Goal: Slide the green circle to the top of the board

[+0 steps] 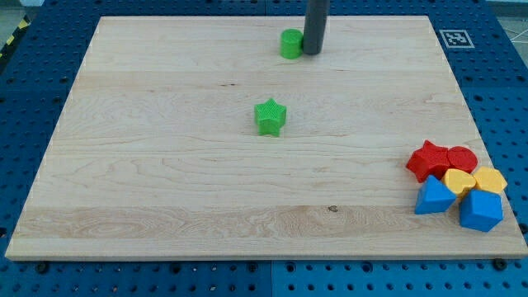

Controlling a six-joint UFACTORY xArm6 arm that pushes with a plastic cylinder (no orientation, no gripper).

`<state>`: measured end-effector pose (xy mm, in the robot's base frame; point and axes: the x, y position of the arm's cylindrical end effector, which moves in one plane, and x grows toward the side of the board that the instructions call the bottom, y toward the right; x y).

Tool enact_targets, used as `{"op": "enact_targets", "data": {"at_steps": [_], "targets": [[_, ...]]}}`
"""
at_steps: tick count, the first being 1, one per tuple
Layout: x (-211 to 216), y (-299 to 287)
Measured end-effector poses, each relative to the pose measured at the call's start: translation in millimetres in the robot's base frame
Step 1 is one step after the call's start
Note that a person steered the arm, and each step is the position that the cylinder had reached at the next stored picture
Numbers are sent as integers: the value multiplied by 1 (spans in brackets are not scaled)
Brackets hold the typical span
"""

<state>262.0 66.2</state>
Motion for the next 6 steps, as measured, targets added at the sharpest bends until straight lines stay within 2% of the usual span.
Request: {"op": "enact_targets", "data": {"at_steps": [1,2,3,4,5,6], "targets": [[-27,-21],[4,-5],[29,-14],[3,-61],[-13,-65],[2,-32]]}}
